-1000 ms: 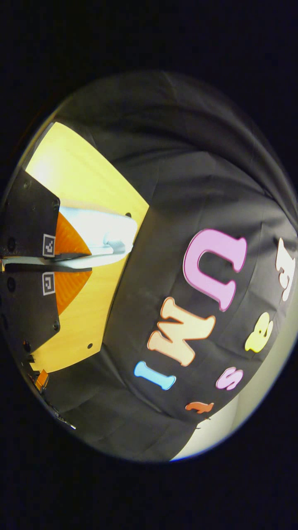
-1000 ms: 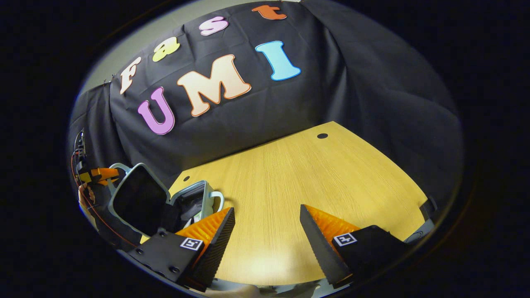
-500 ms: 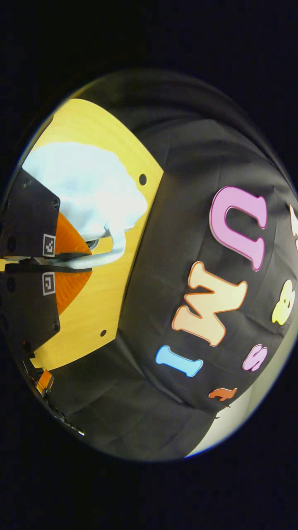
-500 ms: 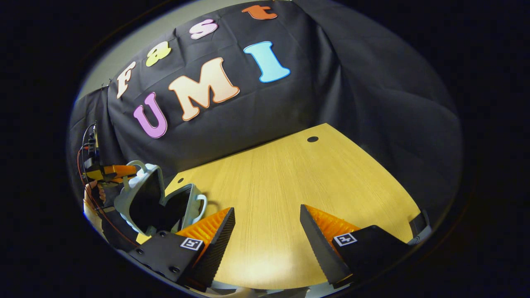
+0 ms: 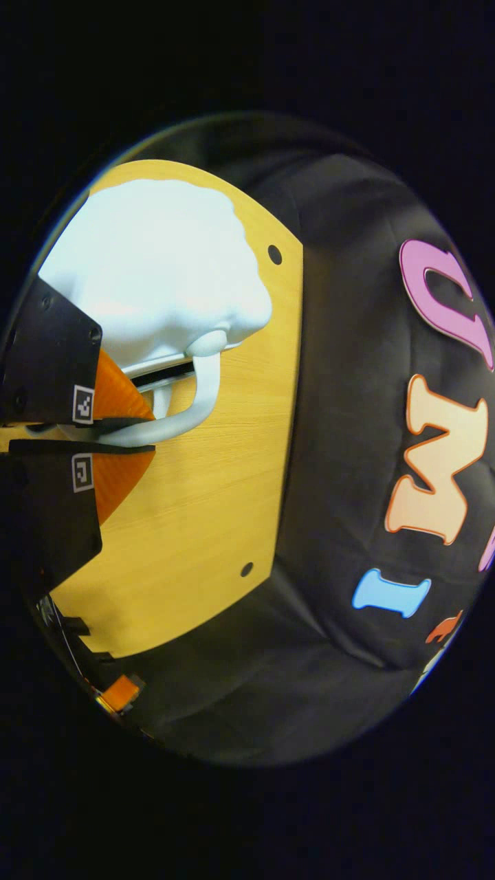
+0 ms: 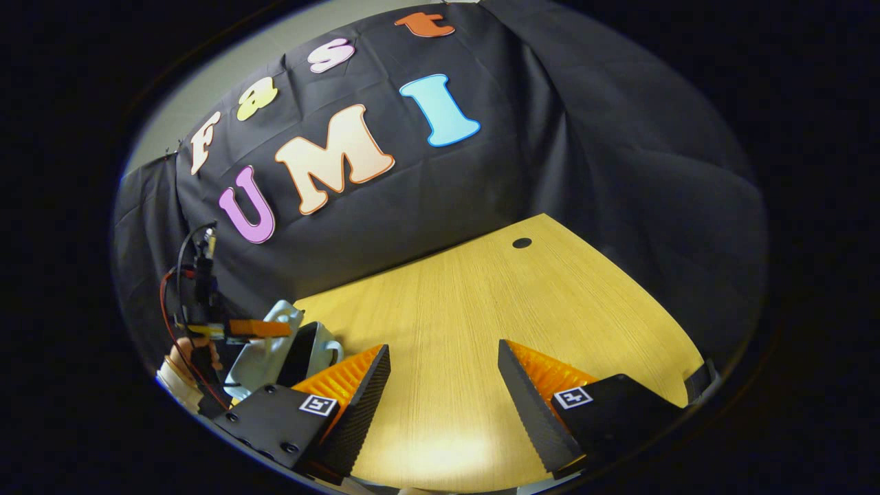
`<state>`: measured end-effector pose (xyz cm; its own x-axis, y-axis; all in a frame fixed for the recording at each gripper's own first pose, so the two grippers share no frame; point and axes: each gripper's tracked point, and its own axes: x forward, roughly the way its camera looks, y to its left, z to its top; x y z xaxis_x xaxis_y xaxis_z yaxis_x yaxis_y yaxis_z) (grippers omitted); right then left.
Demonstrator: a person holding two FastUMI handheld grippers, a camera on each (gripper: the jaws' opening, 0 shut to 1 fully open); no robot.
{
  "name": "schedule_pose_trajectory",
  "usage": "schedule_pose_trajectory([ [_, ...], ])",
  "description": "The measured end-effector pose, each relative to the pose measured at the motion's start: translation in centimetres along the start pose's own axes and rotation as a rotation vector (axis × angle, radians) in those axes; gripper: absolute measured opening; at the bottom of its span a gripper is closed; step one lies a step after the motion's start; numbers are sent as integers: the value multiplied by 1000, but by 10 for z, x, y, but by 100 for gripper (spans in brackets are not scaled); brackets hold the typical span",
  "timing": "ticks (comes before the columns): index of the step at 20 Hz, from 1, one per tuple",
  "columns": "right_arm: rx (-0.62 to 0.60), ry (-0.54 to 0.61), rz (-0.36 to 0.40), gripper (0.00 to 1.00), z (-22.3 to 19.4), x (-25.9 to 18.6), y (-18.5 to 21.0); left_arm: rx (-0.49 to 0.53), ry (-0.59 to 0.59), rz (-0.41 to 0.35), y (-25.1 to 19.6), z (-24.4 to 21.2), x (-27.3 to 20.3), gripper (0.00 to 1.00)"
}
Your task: First open the suitcase, pack the skin care products into it, and then close the suitcase.
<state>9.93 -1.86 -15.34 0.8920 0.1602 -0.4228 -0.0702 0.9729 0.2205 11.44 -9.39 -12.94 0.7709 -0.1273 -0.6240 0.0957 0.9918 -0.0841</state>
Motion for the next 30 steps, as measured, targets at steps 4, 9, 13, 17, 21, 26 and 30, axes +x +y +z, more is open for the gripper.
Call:
schedule_pose_trajectory([
  [4,-1,7,22,98,3,6,13,40,62,29,-5,-27,28,4],
  [9,-50,-6,33,98,9,-1,25,122,50,84,-4,-28,34,15],
  [13,-76,-32,34,98,12,-13,30,148,-10,107,-14,-23,10,66],
  [17,-78,-52,39,98,10,-25,35,230,-135,117,-35,-19,-34,97],
  [21,-78,-62,46,98,6,-34,39,244,-281,93,-63,-21,-81,92],
  [26,-81,-57,64,98,-1,-39,45,178,-320,68,-73,-36,-102,96],
  [30,-98,-58,84,98,-1,-40,50,145,-300,90,-66,-41,-101,96],
])
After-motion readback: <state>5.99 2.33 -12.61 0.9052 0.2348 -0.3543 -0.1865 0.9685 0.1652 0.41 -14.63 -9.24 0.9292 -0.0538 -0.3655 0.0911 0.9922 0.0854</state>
